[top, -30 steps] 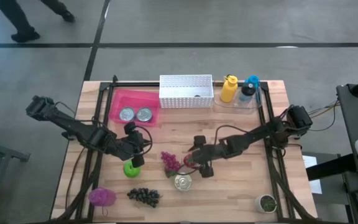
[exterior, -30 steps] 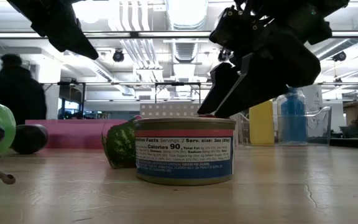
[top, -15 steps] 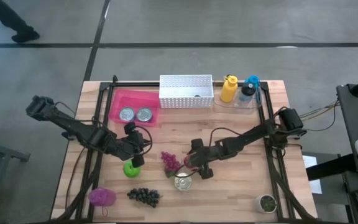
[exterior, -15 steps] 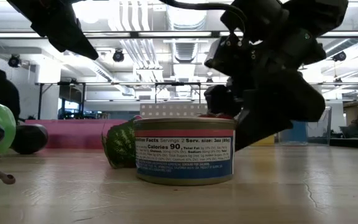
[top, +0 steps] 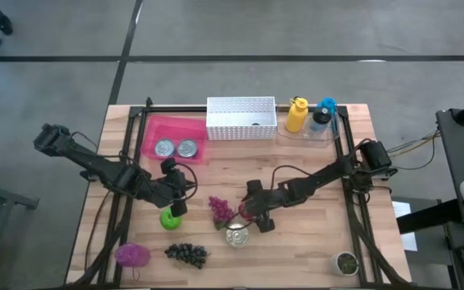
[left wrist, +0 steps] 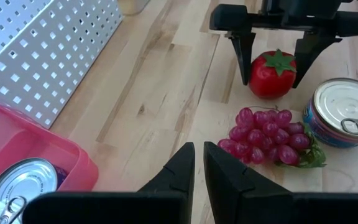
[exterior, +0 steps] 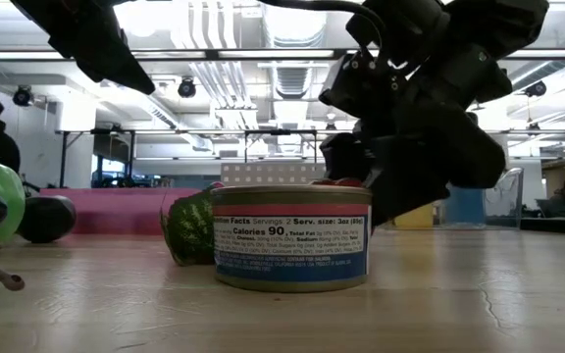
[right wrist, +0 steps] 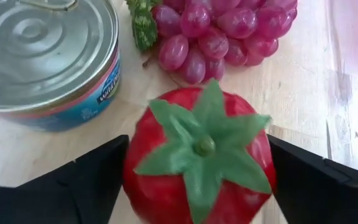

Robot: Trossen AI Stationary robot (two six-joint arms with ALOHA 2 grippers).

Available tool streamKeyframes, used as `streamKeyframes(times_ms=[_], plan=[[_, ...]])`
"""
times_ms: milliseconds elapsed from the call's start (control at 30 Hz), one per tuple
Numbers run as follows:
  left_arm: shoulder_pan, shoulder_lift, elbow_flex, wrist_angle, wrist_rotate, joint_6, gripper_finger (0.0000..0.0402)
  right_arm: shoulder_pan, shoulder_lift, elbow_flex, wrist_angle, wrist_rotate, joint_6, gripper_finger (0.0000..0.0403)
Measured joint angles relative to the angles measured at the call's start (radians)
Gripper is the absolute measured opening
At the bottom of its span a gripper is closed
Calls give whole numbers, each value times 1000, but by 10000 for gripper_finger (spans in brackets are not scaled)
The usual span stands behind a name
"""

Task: Pick & Place Food Item
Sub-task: Put the red tomato into the white bin

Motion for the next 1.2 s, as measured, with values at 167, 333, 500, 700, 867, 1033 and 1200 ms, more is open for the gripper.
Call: streamKeyframes(times_ms=[167,333,500,700,867,1033,1200], plan=[[0,0,0,0,0,0,39,0,0,0,3,1,30,282],[0,0,0,0,0,0,39,1,0,0,6,8,81,254],[0,0,0,0,0,0,39,2,0,4,5,9,135,268],[0,0,0,0,0,0,39,3,0,17,4,18,199,258],[0,0,0,0,0,0,39,16,-1,30,3,64,205,253],[0,0,0,0,0,0,39,25,-7,56,3,89,249,256],[0,0,0,0,0,0,39,25,-29,87,-13,90,252,255]])
